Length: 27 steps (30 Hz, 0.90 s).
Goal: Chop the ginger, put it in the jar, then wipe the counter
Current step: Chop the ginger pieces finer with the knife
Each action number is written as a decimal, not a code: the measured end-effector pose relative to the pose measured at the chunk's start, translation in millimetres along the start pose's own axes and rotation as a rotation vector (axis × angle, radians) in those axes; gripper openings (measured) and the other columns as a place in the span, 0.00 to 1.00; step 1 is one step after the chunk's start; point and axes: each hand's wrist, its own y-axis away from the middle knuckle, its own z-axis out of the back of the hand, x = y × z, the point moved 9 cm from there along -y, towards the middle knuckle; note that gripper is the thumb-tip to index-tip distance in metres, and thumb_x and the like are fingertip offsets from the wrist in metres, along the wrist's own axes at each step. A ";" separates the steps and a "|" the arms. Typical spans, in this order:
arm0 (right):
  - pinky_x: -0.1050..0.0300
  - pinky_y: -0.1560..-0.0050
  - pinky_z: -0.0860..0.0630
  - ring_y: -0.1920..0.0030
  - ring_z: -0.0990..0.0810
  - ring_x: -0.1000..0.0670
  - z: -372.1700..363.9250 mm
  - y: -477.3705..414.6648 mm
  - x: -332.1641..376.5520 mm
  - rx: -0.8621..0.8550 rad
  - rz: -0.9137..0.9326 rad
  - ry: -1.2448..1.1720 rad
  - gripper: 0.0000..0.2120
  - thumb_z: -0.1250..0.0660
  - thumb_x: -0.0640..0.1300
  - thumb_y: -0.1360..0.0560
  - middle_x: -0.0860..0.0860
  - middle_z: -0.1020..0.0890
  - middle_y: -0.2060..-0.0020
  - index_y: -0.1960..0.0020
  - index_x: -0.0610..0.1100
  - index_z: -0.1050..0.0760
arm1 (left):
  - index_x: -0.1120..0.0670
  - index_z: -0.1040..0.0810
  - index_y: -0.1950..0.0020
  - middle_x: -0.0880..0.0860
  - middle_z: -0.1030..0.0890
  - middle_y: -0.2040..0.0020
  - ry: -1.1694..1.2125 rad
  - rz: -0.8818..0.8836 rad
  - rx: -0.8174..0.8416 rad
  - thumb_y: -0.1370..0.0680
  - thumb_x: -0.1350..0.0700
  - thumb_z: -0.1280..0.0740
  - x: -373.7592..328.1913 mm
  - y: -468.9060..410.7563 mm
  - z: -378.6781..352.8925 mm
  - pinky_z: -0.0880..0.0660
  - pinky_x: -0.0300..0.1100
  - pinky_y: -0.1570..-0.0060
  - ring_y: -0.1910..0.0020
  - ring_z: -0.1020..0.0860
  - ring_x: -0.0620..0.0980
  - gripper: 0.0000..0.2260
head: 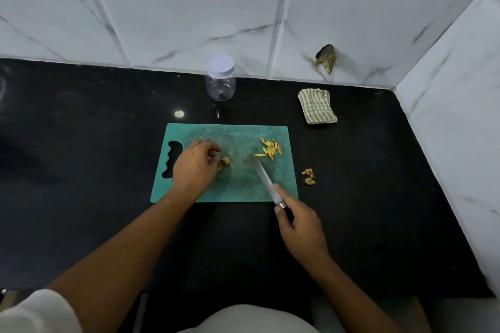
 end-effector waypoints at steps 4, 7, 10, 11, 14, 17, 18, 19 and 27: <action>0.72 0.61 0.32 0.63 0.22 0.64 2.9 -1.4 -9.3 -0.042 -0.067 -0.074 0.23 0.35 0.41 0.18 0.60 0.20 0.52 0.25 0.57 0.27 | 0.50 0.18 0.38 0.48 0.22 0.44 -0.021 -0.015 0.066 0.22 0.52 0.27 6.4 2.5 -5.4 0.23 0.42 0.53 0.51 0.23 0.44 0.13; 0.71 0.60 0.32 0.62 0.23 0.64 1.0 1.1 -6.7 -0.040 -0.050 -0.046 0.23 0.36 0.42 0.17 0.61 0.22 0.52 0.24 0.58 0.28 | 0.49 0.19 0.37 0.50 0.22 0.44 -0.095 -0.060 0.110 0.24 0.48 0.25 -1.1 1.9 -12.2 0.19 0.49 0.51 0.49 0.21 0.50 0.16; 0.69 0.60 0.31 0.61 0.22 0.63 1.1 3.2 -6.3 -0.047 -0.060 -0.041 0.23 0.36 0.43 0.17 0.55 0.17 0.51 0.24 0.58 0.28 | 0.49 0.17 0.43 0.50 0.21 0.49 -0.175 -0.115 0.100 0.25 0.49 0.25 -12.6 -1.9 -14.9 0.20 0.49 0.52 0.50 0.21 0.51 0.12; 0.70 0.60 0.32 0.61 0.21 0.62 1.4 3.5 -6.5 -0.049 -0.061 -0.036 0.23 0.36 0.42 0.17 0.53 0.15 0.49 0.24 0.57 0.28 | 0.49 0.17 0.45 0.49 0.21 0.50 -0.197 -0.128 0.097 0.25 0.49 0.25 -15.5 -3.7 -15.3 0.20 0.49 0.52 0.50 0.21 0.51 0.10; 0.69 0.57 0.30 0.57 0.20 0.62 2.5 5.0 -5.3 -0.052 -0.058 -0.038 0.23 0.36 0.42 0.17 0.52 0.14 0.45 0.24 0.56 0.28 | 0.48 0.17 0.47 0.49 0.18 0.49 -0.273 -0.185 0.090 0.24 0.48 0.27 -26.3 -7.7 -17.2 0.22 0.51 0.49 0.47 0.20 0.52 0.08; 0.62 0.51 0.23 0.49 0.18 0.61 4.6 6.5 -2.4 -0.061 -0.055 -0.037 0.23 0.36 0.43 0.17 0.57 0.17 0.38 0.24 0.56 0.28 | 0.48 0.16 0.46 0.49 0.17 0.48 -0.331 -0.295 0.089 0.22 0.45 0.30 -46.5 -2.2 -22.7 0.24 0.51 0.47 0.46 0.21 0.53 0.10; 0.61 0.47 0.22 0.45 0.18 0.62 5.7 7.1 -1.5 -0.065 -0.056 -0.032 0.23 0.36 0.43 0.17 0.58 0.18 0.36 0.24 0.56 0.29 | 0.47 0.16 0.45 0.49 0.17 0.48 -0.343 -0.333 0.100 0.21 0.45 0.32 -53.2 2.6 -26.8 0.25 0.50 0.47 0.46 0.21 0.53 0.10; 0.62 0.45 0.22 0.44 0.19 0.63 6.2 7.4 -1.3 -0.067 -0.058 -0.027 0.23 0.36 0.43 0.17 0.59 0.19 0.35 0.24 0.56 0.28 | 0.47 0.16 0.44 0.49 0.17 0.47 -0.351 -0.364 0.111 0.20 0.45 0.33 -58.3 8.5 -31.6 0.25 0.50 0.47 0.47 0.22 0.53 0.11; 0.65 0.50 0.25 0.48 0.18 0.61 6.0 6.9 -4.4 -0.075 -0.081 -0.032 0.23 0.36 0.43 0.17 0.58 0.17 0.39 0.24 0.57 0.29 | 0.47 0.19 0.36 0.51 0.22 0.44 -0.182 -0.351 0.216 0.21 0.52 0.30 -53.8 31.1 -50.1 0.24 0.49 0.49 0.44 0.23 0.53 0.14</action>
